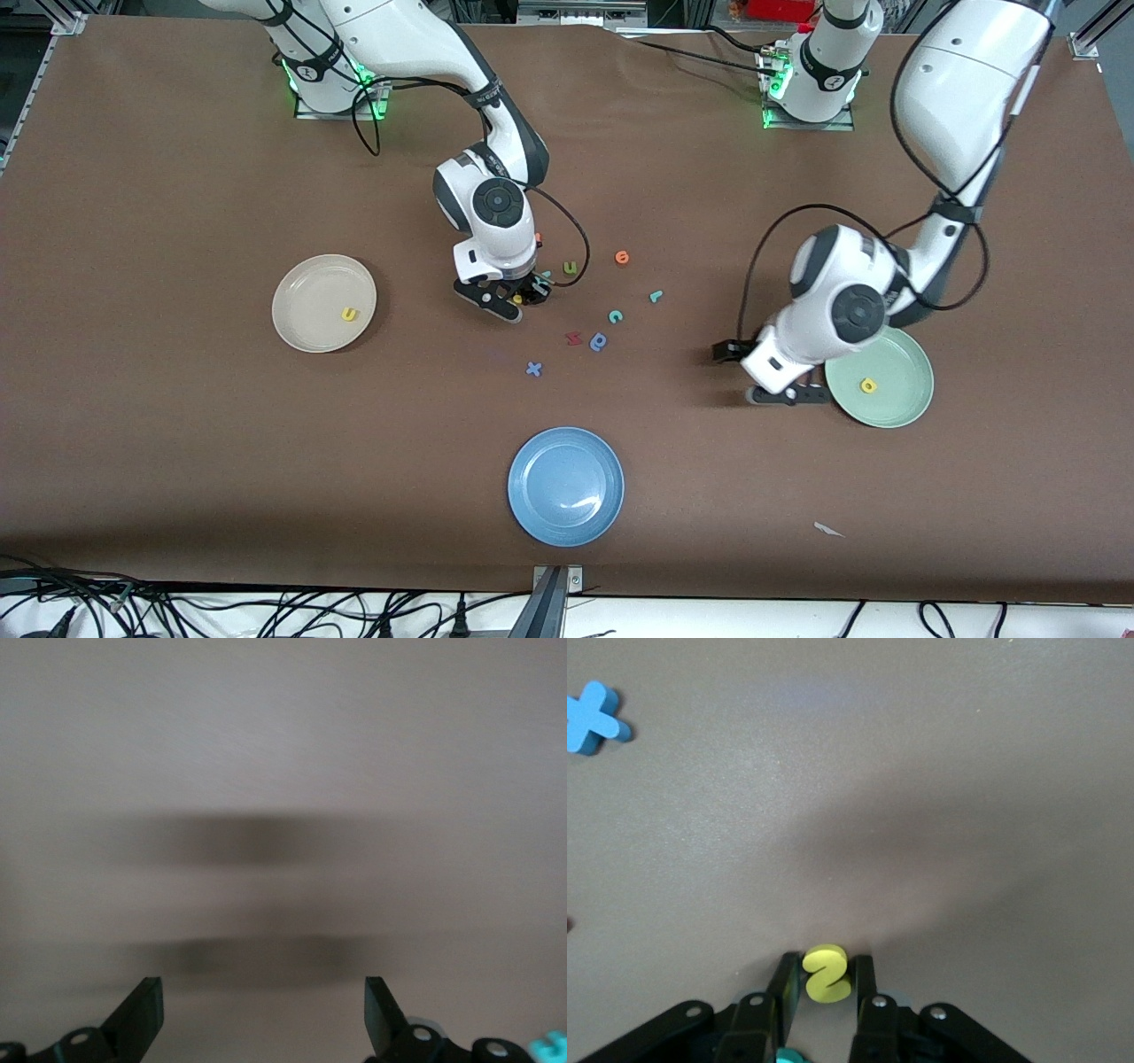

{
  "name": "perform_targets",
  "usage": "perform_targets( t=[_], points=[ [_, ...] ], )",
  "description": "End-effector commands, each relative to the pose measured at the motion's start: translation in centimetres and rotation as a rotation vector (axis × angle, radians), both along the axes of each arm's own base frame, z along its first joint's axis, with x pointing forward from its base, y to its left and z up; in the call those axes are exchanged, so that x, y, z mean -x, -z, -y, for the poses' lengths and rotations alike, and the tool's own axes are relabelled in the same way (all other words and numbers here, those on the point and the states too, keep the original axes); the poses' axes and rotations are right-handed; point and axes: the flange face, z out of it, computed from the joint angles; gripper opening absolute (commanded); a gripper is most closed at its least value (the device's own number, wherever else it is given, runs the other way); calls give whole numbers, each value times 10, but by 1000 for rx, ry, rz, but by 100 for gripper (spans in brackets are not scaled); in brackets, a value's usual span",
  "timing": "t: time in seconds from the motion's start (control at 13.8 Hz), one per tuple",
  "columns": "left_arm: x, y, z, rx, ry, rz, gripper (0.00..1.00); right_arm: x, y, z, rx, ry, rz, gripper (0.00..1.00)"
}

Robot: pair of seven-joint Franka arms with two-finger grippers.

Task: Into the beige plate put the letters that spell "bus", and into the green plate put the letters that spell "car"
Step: 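Grasp the yellow 2 with the right gripper while the left gripper releases b, then drop the 2 on the cream plate while the left gripper reaches a teal letter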

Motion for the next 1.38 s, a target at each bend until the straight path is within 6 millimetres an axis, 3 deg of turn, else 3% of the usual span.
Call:
perform_targets(
  t=[0.0, 0.14, 0.36, 0.51, 0.72, 0.94, 1.16, 1.3],
  points=[
    [49, 1, 30, -20, -70, 11, 100, 2, -2, 0, 2, -20, 2, 8],
    [71, 9, 59, -55, -107, 25, 100, -10, -24, 11, 7, -22, 12, 8],
    [93, 16, 87, -106, -145, 34, 98, -34, -71, 57, 75, -38, -57, 8],
    [103, 23, 102, -110, -168, 20, 97, -49, -103, 110, 133, -81, -153, 8],
    [114, 35, 116, -117, -177, -3, 93, -47, -114, 205, 123, -180, -236, 8],
    [117, 39, 119, -118, -182, -11, 86, -37, -99, 294, 97, -255, -280, 8],
    [122, 45, 127, -121, -194, -22, 77, -22, -55, 333, 120, -274, -241, 8],
    [124, 47, 130, -122, -193, -25, 72, -18, -31, 347, 150, -272, -230, 9]
  ],
)
